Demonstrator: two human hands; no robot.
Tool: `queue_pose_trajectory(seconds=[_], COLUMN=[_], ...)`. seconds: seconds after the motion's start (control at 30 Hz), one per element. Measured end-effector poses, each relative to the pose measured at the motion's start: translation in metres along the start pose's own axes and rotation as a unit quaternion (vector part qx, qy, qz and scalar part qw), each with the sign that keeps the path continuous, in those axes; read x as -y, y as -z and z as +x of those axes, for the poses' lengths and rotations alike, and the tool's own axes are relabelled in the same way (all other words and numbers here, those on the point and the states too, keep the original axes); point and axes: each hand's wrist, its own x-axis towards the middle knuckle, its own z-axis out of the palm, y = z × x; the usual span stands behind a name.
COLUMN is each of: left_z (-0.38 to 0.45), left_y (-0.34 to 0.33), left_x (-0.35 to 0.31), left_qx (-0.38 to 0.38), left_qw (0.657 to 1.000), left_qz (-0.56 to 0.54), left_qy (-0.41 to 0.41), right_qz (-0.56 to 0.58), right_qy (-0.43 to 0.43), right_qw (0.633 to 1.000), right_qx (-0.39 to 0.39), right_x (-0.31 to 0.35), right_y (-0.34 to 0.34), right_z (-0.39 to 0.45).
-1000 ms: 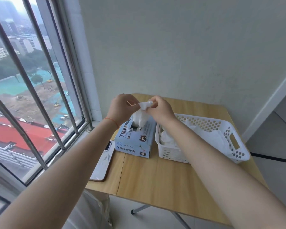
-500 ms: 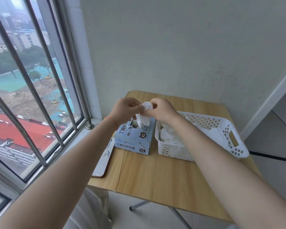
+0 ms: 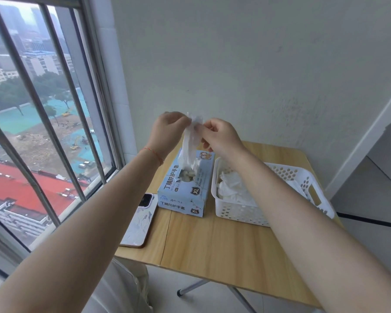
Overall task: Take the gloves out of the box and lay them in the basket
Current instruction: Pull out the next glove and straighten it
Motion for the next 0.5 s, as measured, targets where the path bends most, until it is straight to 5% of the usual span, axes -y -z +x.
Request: queue_pose_trajectory(seconds=[0.2,0.33,0.5], left_z=[-0.013,-0.026,-0.035], left_y=[-0.002,0.001,0.003], left_x=[0.004,0.004,0.008], left_qx=[0.128,0.246,0.193], left_qw=[0.972,0.946,0.968], left_qz=[-0.119,-0.143,-0.107], left_qy=[0.157,0.155,0.123], right_qz=[-0.003,-0.009,-0.052], right_qy=[-0.012,-0.013,-0.034], right_qw=[1.0,1.0,0.998], right_qx=[0.012,-0.003,-0.02], right_x=[0.006,0.01,0.022], right_y=[0.008,0.009,0.012], right_z=[-0.008,-0.012,-0.017])
